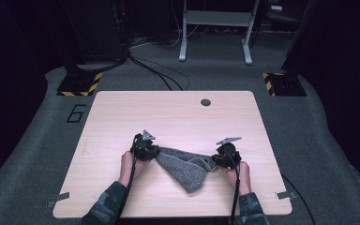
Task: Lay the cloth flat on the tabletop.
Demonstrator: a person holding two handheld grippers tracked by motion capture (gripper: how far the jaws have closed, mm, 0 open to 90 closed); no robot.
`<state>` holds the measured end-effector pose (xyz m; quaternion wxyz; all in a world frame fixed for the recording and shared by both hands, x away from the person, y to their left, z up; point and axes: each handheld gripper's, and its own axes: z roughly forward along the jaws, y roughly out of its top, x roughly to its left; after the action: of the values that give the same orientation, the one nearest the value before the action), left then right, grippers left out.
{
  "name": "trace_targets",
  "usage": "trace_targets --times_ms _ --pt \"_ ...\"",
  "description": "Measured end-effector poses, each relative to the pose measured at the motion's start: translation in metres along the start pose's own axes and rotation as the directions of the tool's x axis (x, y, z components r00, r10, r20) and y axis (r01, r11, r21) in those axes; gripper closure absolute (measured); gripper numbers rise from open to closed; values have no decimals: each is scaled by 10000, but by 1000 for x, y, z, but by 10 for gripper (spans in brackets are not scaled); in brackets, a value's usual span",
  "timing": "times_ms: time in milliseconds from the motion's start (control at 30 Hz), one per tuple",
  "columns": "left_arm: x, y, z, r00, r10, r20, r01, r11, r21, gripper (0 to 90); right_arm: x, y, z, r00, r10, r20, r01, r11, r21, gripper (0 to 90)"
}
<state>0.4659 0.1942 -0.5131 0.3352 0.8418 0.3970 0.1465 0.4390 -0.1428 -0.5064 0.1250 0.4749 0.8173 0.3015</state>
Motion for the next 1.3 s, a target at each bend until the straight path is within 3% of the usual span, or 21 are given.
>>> trace_targets --times_ms 167,267,433,567,900,1000,1067,1133,1167,1200,1233,1300 --pt "0 -2 -1 9999 -124 51 125 9997 -203 814 -1 0 0 9999 112 44 -111 9998 -139 878" --pt "1 -2 -4 9994 -327 147 334 9981 -511 822 -1 2 -6 9994 307 165 -298 9984 -486 880" --pt "1 0 -16 9995 -294 133 305 9948 -969 828 -2 9 -23 9991 153 395 -98 9909 -1345 882" --pt "-1 3 -22 9997 -216 83 225 9922 -1223 849 -1 16 -34 9984 -120 554 210 9861 -1645 882" --pt "10 -1 -16 9976 -665 201 679 9945 -795 865 1 25 -29 9982 -300 510 375 9874 -1535 887" --pt "16 9 -16 9986 -520 -9 517 9947 -889 869 -1 38 -26 9978 -269 614 356 9886 -1460 894" --pt "24 26 -16 9987 -437 -246 409 9937 -1041 870 -8 55 -23 9956 -335 873 466 9871 -1534 896" --pt "35 52 -23 9975 -310 -635 215 9893 -1446 871 -14 81 -25 9912 -418 1259 627 9839 -1676 897" --pt "41 69 -32 9958 -245 -878 87 9842 -1769 870 -17 95 -31 9879 -476 1475 748 9799 -1850 897" --pt "45 85 -44 9937 -119 -1117 -135 9744 -2243 870 -17 111 -40 9843 -517 1687 863 9750 -2045 897" --pt "47 102 -59 9894 14 -1455 -404 9633 -2653 870 -17 126 -53 9778 -666 1985 1144 9640 -2402 897" --pt "44 128 -93 9779 435 -2044 -1166 9253 -3608 870 -11 152 -87 9650 -948 2444 1732 9305 -3227 896"
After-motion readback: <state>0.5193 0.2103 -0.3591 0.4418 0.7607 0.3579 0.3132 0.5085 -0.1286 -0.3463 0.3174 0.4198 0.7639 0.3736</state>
